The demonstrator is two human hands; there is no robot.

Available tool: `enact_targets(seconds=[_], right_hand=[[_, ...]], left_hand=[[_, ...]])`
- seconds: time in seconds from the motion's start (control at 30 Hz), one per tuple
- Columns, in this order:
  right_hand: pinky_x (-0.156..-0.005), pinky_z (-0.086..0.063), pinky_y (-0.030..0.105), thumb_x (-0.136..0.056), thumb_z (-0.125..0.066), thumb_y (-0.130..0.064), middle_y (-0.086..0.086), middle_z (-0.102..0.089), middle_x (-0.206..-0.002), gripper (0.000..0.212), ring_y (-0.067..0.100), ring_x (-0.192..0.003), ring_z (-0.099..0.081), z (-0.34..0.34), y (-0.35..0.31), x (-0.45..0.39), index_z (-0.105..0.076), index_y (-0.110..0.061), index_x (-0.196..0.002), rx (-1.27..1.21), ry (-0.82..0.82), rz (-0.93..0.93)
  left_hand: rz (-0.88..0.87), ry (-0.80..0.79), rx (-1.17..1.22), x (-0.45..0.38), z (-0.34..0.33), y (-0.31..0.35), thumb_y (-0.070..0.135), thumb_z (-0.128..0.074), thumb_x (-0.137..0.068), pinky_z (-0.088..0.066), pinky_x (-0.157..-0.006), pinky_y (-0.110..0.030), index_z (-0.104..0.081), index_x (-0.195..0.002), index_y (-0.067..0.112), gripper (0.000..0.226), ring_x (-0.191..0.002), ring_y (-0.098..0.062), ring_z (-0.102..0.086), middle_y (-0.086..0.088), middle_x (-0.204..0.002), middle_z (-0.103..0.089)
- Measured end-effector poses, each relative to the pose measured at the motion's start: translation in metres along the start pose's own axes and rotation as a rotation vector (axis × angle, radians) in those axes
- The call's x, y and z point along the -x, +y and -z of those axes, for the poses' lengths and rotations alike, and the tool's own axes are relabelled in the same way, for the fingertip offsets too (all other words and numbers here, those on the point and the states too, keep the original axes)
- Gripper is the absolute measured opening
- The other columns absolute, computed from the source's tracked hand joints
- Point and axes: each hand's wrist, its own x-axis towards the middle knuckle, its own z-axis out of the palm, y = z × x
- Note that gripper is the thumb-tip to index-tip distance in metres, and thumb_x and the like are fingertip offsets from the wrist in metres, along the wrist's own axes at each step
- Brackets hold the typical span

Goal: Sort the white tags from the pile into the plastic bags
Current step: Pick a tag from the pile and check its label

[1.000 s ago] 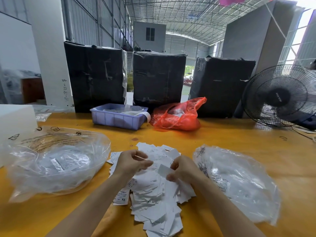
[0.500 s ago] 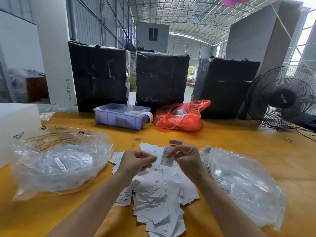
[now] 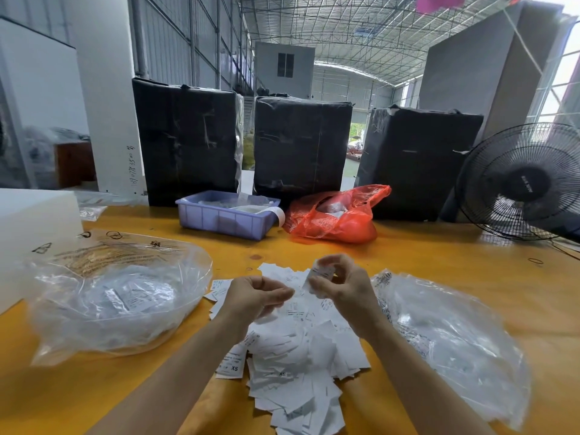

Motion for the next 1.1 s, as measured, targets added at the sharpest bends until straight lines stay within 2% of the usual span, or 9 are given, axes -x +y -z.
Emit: enact_targets(seconds=[0.1,0.17,0.23,0.27,0.43,0.6,0.83,1.0,1.1], right_hand=[[-0.068,-0.055,0.031,-0.077,-0.073,0.001,0.015,-0.069,-0.088,0.038,0.020,-0.077,-0.067,0.004,-0.004,-0.003,-0.053,-0.015,-0.106,-0.008,0.009,-0.024],[-0.070,-0.056,0.029,-0.079,-0.071,0.001,0.011,-0.071,-0.083,0.023,0.013,-0.073,-0.068,0.007,-0.007,-0.005,-0.063,-0.010,-0.098,-0.003,-0.048,-0.016],[-0.058,-0.048,0.014,-0.085,-0.065,-0.004,0.005,-0.069,-0.074,0.004,0.000,-0.059,-0.060,0.008,-0.009,-0.006,-0.068,-0.005,-0.088,0.042,-0.089,0.012],[-0.054,-0.043,0.011,-0.088,-0.062,-0.007,0.003,-0.066,-0.071,0.007,-0.002,-0.055,-0.056,0.008,-0.009,-0.006,-0.068,-0.005,-0.085,0.077,-0.095,0.017],[-0.062,-0.046,0.030,-0.091,-0.060,-0.011,0.018,-0.069,-0.083,0.013,0.016,-0.068,-0.058,0.007,-0.010,-0.007,-0.069,-0.004,-0.084,0.250,-0.090,0.025],[-0.064,-0.052,0.044,-0.089,-0.063,-0.010,0.017,-0.071,-0.081,0.014,0.025,-0.070,-0.062,0.006,-0.013,-0.008,-0.071,0.002,-0.086,0.384,-0.098,0.093],[-0.063,-0.050,0.038,-0.088,-0.064,-0.012,0.009,-0.069,-0.078,0.013,0.023,-0.071,-0.062,0.005,-0.012,-0.008,-0.072,-0.003,-0.085,0.563,-0.111,0.153],[-0.059,-0.048,0.032,-0.089,-0.063,-0.012,0.003,-0.065,-0.075,0.014,0.014,-0.065,-0.058,0.005,-0.012,-0.008,-0.073,-0.003,-0.086,0.595,-0.133,0.140],[-0.054,-0.043,0.025,-0.089,-0.063,-0.013,0.001,-0.063,-0.071,0.014,0.009,-0.060,-0.053,0.005,-0.013,-0.007,-0.072,-0.003,-0.085,0.594,-0.142,0.135]], left_hand=[[0.000,0.013,-0.003,0.000,-0.001,0.000,0.007,-0.083,-0.057,-0.048,-0.057,-0.021,-0.067,-0.072,0.009,0.022,-0.051,-0.009,-0.060,0.001,-0.058,-0.067],[-0.001,0.000,-0.015,0.001,-0.002,0.001,0.011,-0.083,-0.056,-0.047,-0.058,-0.022,-0.068,-0.072,0.010,0.022,-0.051,-0.007,-0.059,0.001,-0.059,-0.068],[-0.005,-0.016,-0.006,0.002,-0.003,0.001,0.019,-0.082,-0.053,-0.047,-0.058,-0.021,-0.069,-0.071,0.011,0.023,-0.052,-0.007,-0.059,-0.001,-0.063,-0.070],[-0.009,-0.026,0.004,0.002,-0.003,0.001,0.022,-0.080,-0.053,-0.047,-0.058,-0.022,-0.070,-0.071,0.010,0.025,-0.054,-0.008,-0.059,-0.002,-0.066,-0.071],[0.010,-0.074,-0.033,0.002,-0.002,-0.001,0.030,-0.074,-0.070,-0.046,-0.066,-0.027,-0.073,-0.082,0.011,0.023,-0.062,-0.006,-0.064,0.000,-0.079,-0.075],[0.022,-0.081,-0.057,0.003,-0.004,0.000,0.024,-0.073,-0.075,-0.046,-0.068,-0.027,-0.074,-0.082,0.012,0.014,-0.063,-0.003,-0.065,0.002,-0.078,-0.075],[0.020,-0.134,-0.070,0.005,-0.004,0.002,0.033,-0.074,-0.064,-0.049,-0.070,-0.026,-0.074,-0.081,0.015,0.025,-0.073,-0.006,-0.068,0.002,-0.083,-0.075],[0.009,-0.116,-0.053,0.003,-0.001,0.001,0.034,-0.075,-0.060,-0.050,-0.087,-0.038,-0.074,-0.085,0.009,0.036,-0.083,-0.019,-0.066,-0.013,-0.094,-0.073],[0.002,-0.118,-0.030,0.001,-0.001,-0.001,0.031,-0.075,-0.060,-0.053,-0.080,-0.030,-0.074,-0.085,0.007,0.034,-0.080,-0.016,-0.068,-0.011,-0.089,-0.074]])
